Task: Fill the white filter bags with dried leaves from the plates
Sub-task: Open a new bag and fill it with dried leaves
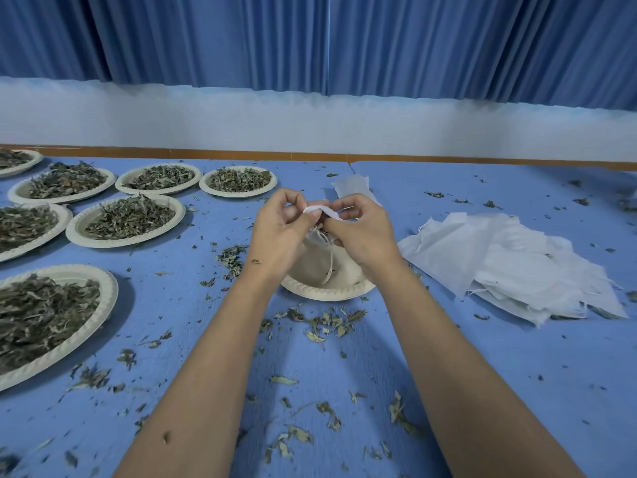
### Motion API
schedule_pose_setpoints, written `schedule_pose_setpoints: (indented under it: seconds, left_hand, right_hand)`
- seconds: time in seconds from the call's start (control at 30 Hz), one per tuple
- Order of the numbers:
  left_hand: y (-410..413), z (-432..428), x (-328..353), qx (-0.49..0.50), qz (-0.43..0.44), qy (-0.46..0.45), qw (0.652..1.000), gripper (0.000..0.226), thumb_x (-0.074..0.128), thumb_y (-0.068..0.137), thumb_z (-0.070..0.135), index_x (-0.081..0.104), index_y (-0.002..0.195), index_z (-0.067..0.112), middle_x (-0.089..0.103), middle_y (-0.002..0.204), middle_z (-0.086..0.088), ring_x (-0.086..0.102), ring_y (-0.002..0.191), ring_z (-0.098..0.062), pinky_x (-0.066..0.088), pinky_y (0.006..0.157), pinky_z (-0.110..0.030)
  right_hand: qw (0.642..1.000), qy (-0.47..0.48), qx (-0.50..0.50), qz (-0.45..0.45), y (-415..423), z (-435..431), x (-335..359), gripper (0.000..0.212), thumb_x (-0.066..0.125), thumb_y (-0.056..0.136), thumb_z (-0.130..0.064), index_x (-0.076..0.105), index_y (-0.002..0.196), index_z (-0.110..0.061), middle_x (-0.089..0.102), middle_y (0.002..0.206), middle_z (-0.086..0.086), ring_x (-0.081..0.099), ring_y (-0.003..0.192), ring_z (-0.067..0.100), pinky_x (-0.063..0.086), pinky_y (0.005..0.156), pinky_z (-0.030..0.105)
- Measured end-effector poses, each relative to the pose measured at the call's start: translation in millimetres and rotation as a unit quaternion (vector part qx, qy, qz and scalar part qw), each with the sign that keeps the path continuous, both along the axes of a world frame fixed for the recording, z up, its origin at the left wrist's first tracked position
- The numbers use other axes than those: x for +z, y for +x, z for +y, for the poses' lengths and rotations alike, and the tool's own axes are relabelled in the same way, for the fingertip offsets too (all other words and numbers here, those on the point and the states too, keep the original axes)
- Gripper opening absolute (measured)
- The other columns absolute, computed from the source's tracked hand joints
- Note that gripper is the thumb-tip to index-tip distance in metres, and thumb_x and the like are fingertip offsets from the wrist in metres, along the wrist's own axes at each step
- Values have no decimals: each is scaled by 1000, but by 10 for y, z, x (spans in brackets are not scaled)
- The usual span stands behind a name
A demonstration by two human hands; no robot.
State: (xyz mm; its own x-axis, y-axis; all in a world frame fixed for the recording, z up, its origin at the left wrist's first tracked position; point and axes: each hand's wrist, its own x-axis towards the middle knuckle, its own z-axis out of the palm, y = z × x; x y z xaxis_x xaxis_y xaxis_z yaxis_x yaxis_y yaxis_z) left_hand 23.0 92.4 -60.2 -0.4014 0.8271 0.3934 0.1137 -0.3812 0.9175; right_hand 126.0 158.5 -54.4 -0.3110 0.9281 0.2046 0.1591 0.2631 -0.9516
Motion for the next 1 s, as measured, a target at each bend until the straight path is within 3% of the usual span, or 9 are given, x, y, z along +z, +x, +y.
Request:
schedule_pose_setpoints:
  seconds: [0.13, 0.23, 0.37, 0.47, 0.63, 0.7, 0.8, 0.93, 1.0]
  left_hand:
    - [42, 3, 1, -1, 9, -24, 1000, 20, 52, 93, 3, 42, 81, 16, 61, 48, 9, 61, 54, -6, 50, 65, -28]
    - [78, 26, 4, 30, 52, -50, 997, 21, 56, 92, 10, 43, 79, 21, 67, 58, 9, 61, 60, -8, 47, 68, -32]
    - [135, 24, -13, 63, 107, -56, 991, 25, 61, 86, 9, 43, 82, 26, 70, 97, 9, 60, 72, 4, 46, 62, -10]
    - [128, 12, -37, 97, 137, -64, 984, 30, 62, 81, 4, 47, 89, 28, 61, 89, 13, 52, 59, 1, 44, 55, -10]
    - [39, 37, -88, 221, 197, -108, 949, 18, 60, 86, 8, 48, 93, 19, 54, 107, -3, 48, 77, -13, 35, 59, -17]
    - [6, 34, -96, 246, 203, -116, 940, 15, 58, 88, 11, 44, 91, 17, 50, 106, -7, 42, 78, -12, 28, 60, -22]
    - [-14, 25, -96, 250, 240, -130, 929, 12, 51, 93, 15, 39, 92, 19, 47, 102, -7, 42, 72, -13, 36, 63, -31]
    - [28, 32, -48, 184, 175, -120, 960, 9, 51, 93, 12, 42, 94, 15, 52, 93, -3, 57, 83, -31, 53, 68, -46]
    - [60, 24, -9, 166, 113, -121, 972, 13, 56, 90, 12, 45, 94, 18, 54, 94, 3, 62, 86, -28, 55, 72, -48]
  right_hand:
    - [995, 77, -62, -28, -22, -23, -44, 17, 70, 77, -15, 53, 78, -19, 55, 66, -6, 55, 60, 8, 40, 50, 9]
    - [996, 57, -71, -25, -36, -21, -62, 15, 68, 78, -15, 53, 81, -17, 65, 75, 4, 65, 72, 20, 53, 65, 26]
    - [997, 21, -78, -17, -22, 7, -35, 16, 69, 76, -11, 55, 82, -16, 65, 76, 1, 67, 78, 22, 56, 76, 43]
    - [998, -6, -67, 1, -7, 1, -22, 19, 72, 75, -12, 57, 86, -13, 67, 84, 7, 67, 80, 25, 56, 78, 45]
    - [1000, -22, 17, 4, -25, -54, 49, 28, 78, 72, -14, 58, 92, -11, 60, 85, 7, 63, 81, 21, 55, 82, 40]
    - [997, -34, 75, 0, -21, -71, 67, 24, 75, 74, -8, 57, 91, -13, 56, 81, 4, 57, 75, 15, 54, 75, 32]
    - [992, -52, 113, -15, -16, -92, 73, 22, 70, 76, -2, 57, 85, -16, 55, 76, 2, 54, 69, 12, 48, 63, 21]
    - [997, -22, 68, -22, -20, -74, 36, 20, 67, 78, -3, 54, 74, -17, 57, 70, 0, 57, 72, 18, 52, 77, 39]
    - [999, 4, 34, -21, -22, -60, 27, 19, 67, 79, -7, 51, 73, -17, 59, 70, 1, 60, 73, 20, 53, 79, 44]
